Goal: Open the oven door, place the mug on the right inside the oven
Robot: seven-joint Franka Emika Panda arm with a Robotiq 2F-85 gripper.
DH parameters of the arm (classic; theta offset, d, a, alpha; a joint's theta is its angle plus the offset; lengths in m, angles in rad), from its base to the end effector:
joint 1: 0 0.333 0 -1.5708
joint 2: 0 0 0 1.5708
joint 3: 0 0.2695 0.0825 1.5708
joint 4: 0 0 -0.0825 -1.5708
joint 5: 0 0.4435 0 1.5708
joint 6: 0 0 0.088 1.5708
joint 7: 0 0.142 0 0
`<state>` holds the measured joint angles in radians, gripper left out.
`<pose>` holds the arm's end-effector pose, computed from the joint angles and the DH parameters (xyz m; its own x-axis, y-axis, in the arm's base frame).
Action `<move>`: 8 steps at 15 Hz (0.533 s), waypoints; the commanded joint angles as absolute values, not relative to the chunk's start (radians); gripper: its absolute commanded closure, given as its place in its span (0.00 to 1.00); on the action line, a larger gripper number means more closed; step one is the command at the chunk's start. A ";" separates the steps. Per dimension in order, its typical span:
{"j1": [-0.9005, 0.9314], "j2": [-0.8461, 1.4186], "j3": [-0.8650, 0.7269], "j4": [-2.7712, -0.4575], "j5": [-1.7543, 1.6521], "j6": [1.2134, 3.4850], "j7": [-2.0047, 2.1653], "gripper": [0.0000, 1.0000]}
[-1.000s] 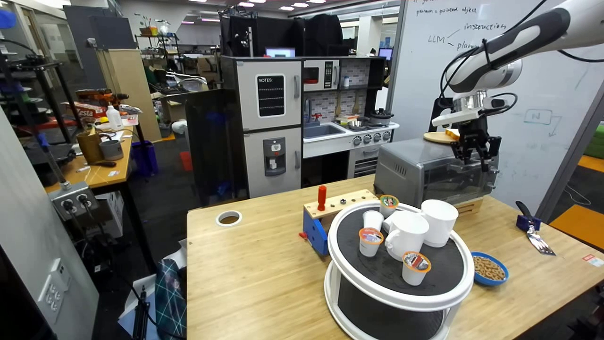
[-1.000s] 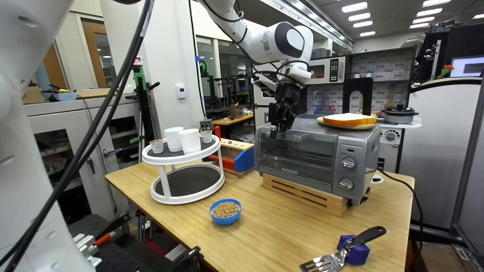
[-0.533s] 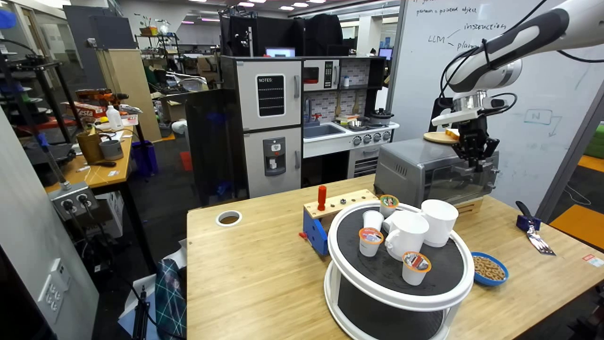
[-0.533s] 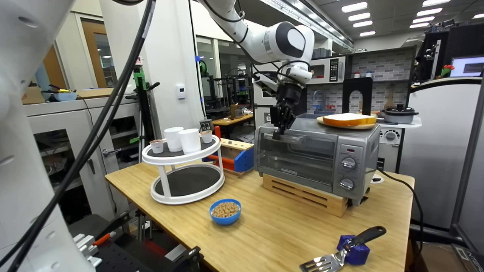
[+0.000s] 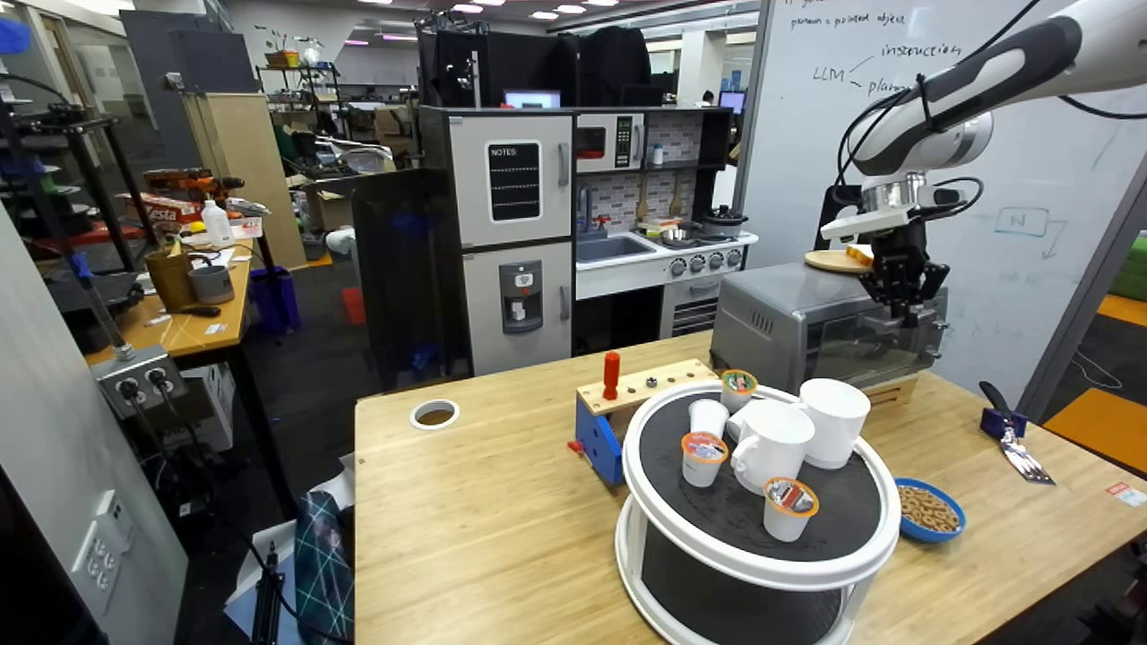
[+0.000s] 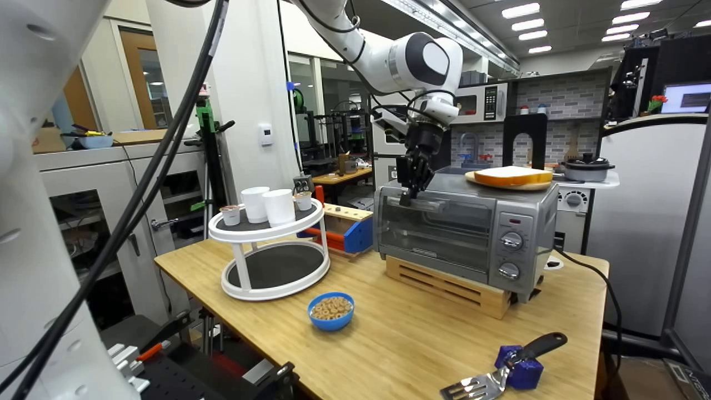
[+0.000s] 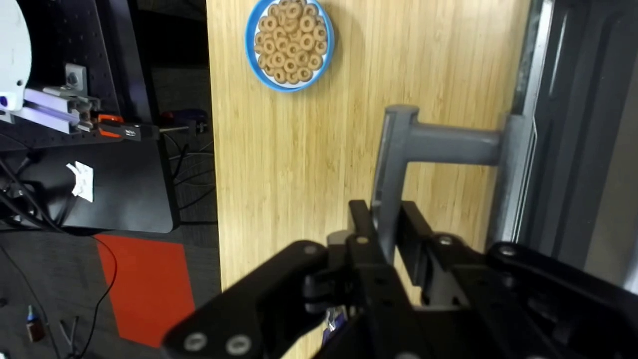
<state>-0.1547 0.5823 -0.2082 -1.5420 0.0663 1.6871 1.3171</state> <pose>0.6211 -0.2203 0.1906 -0.1321 -0.9901 -0.0479 -0.9055 0.1009 0.4122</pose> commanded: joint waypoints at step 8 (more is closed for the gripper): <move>-0.129 0.422 -0.180 -1.795 0.095 1.806 1.259 0.95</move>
